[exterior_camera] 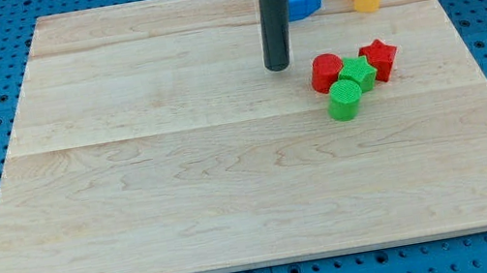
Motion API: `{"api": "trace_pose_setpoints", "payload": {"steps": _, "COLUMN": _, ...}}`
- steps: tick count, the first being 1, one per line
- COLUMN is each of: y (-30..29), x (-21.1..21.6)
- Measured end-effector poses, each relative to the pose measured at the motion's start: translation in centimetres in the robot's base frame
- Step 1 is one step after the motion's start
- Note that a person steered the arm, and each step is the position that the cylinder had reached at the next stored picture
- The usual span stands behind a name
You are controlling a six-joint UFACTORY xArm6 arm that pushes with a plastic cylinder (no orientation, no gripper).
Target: Push the green circle with the green star towards the bottom center of the board
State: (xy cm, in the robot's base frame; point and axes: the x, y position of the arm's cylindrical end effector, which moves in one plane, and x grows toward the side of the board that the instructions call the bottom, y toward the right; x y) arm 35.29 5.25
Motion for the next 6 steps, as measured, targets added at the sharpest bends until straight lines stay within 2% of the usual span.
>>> {"api": "trace_pose_setpoints", "payload": {"steps": 1, "y": 3.4, "x": -2.0}}
{"api": "trace_pose_setpoints", "payload": {"steps": 2, "y": 6.7, "x": -1.4}}
{"api": "trace_pose_setpoints", "payload": {"steps": 3, "y": 9.4, "x": 1.4}}
{"api": "trace_pose_setpoints", "payload": {"steps": 5, "y": 8.1, "x": 7.8}}
{"api": "trace_pose_setpoints", "payload": {"steps": 6, "y": 8.8, "x": 8.9}}
